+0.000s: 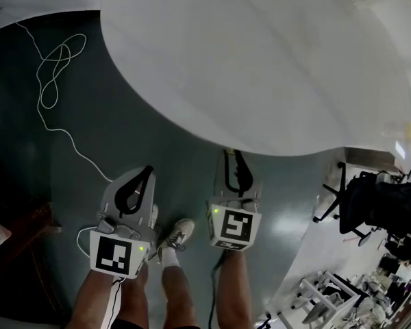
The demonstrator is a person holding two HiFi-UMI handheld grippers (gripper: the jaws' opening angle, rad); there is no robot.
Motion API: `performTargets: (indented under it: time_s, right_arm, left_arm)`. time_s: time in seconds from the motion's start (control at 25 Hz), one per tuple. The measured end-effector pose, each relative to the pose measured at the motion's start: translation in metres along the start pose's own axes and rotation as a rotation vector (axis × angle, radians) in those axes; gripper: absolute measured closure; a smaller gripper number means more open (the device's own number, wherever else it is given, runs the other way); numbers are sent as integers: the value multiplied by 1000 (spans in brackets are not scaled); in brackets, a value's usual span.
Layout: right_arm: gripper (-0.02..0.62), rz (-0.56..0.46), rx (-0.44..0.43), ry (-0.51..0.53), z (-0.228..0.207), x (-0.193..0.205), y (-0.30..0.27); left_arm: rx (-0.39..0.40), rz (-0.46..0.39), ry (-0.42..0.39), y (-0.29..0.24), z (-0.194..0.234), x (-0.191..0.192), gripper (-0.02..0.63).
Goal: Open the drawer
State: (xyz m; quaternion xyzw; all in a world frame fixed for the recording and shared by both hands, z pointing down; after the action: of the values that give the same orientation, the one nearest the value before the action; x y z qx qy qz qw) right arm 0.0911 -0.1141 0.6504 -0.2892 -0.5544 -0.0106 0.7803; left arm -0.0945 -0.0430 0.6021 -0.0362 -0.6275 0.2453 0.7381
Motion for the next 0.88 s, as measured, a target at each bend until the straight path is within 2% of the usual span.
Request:
performTargets:
  time_s: [0.88]
  right_arm:
    - [488, 10, -9, 6, 28, 33, 85]
  left_arm:
    - [18, 54, -29, 31, -27, 31, 595]
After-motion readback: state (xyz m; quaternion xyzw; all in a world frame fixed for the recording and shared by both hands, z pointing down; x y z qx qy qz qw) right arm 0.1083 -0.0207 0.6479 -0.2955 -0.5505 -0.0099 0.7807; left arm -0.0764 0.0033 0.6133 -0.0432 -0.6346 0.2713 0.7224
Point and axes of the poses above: the fingertips, and each gripper's own axes: y backward along the fingers, z to its left, x out of its underside, the point moved 5 cm from there along y, backward along the fingers, and after that the axes turned 7 degrees about y, right-handed, at the moved point
